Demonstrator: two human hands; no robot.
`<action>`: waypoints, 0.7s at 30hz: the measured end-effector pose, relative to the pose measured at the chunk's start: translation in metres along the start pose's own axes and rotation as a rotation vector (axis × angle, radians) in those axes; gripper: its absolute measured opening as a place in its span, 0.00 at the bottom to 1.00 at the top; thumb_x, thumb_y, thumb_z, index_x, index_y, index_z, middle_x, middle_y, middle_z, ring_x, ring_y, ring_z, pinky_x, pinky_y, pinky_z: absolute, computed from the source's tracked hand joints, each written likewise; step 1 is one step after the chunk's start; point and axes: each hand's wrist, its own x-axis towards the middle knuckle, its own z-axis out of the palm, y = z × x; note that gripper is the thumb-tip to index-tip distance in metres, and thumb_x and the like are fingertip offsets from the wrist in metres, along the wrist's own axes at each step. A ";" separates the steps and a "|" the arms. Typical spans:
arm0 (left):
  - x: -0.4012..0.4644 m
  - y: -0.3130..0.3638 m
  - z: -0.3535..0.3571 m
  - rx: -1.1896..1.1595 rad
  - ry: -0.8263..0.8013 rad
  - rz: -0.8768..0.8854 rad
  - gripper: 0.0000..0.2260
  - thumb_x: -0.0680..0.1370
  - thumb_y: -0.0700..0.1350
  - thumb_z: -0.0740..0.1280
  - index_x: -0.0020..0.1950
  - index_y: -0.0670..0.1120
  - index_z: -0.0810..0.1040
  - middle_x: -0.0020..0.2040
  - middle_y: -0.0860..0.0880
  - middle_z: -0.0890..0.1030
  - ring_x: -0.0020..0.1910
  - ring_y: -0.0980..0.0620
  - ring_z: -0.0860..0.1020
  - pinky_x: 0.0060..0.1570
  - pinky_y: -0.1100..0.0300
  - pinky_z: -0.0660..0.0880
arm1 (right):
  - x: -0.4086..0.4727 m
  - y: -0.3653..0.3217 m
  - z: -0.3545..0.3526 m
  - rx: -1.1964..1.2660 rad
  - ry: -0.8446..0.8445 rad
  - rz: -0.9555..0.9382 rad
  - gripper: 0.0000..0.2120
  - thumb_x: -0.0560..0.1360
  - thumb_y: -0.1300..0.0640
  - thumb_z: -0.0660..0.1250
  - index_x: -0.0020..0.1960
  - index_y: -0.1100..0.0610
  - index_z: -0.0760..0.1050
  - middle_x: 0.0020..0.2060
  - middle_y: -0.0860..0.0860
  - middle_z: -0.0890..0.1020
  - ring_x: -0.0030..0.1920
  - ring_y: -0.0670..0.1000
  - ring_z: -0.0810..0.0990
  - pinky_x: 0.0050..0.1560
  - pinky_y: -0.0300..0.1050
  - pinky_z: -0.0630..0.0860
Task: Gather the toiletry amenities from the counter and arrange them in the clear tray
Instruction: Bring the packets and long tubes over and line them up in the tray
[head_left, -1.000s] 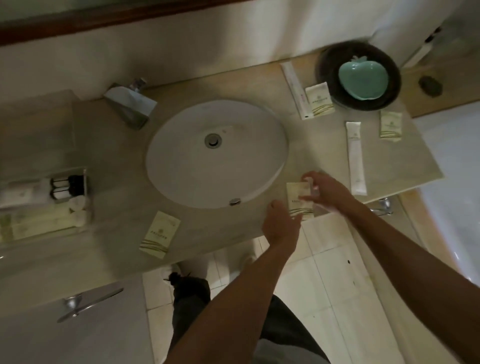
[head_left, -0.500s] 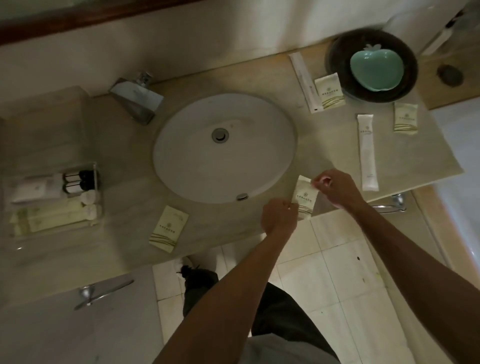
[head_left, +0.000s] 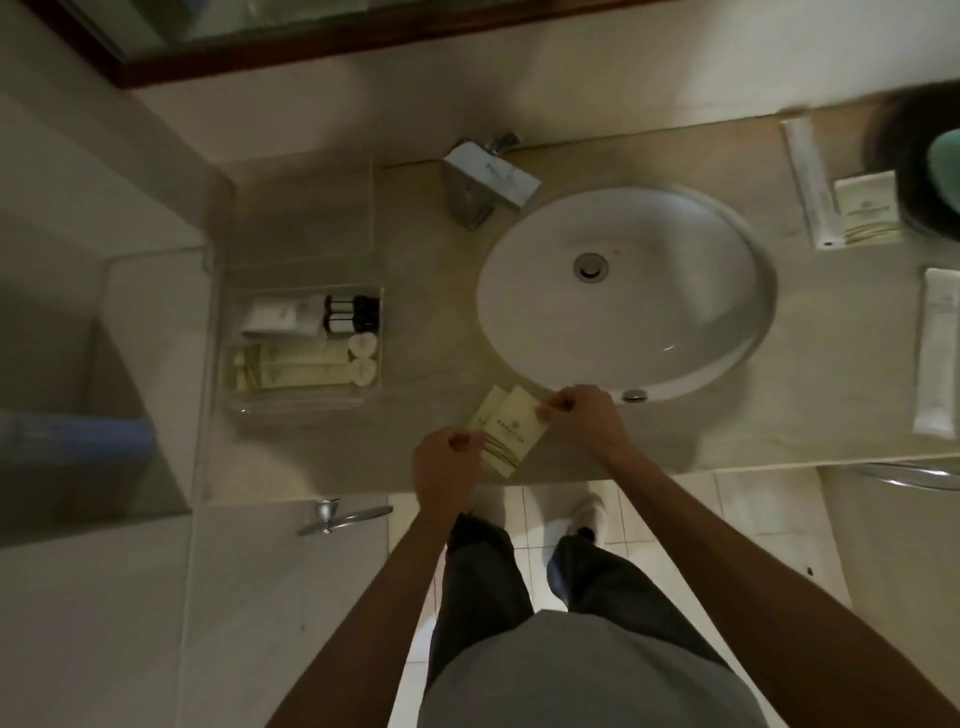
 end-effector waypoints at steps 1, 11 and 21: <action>0.003 -0.003 -0.003 0.007 0.001 -0.008 0.09 0.76 0.51 0.71 0.46 0.46 0.85 0.41 0.51 0.85 0.37 0.56 0.82 0.33 0.68 0.76 | 0.003 -0.005 0.005 0.003 0.004 0.019 0.08 0.76 0.54 0.70 0.50 0.57 0.85 0.45 0.51 0.85 0.43 0.49 0.83 0.49 0.48 0.81; 0.013 -0.015 -0.006 0.072 0.009 -0.039 0.07 0.76 0.52 0.70 0.47 0.51 0.84 0.44 0.52 0.84 0.42 0.52 0.82 0.46 0.52 0.81 | 0.007 -0.020 0.027 0.007 0.054 0.085 0.07 0.76 0.52 0.70 0.47 0.55 0.84 0.42 0.51 0.85 0.41 0.47 0.83 0.45 0.46 0.82; 0.008 -0.017 -0.011 0.074 0.043 -0.107 0.17 0.70 0.59 0.74 0.55 0.54 0.80 0.48 0.55 0.82 0.47 0.53 0.81 0.50 0.51 0.80 | 0.014 -0.016 0.022 -0.162 0.017 -0.007 0.12 0.74 0.46 0.72 0.52 0.53 0.82 0.46 0.47 0.81 0.45 0.47 0.80 0.48 0.46 0.80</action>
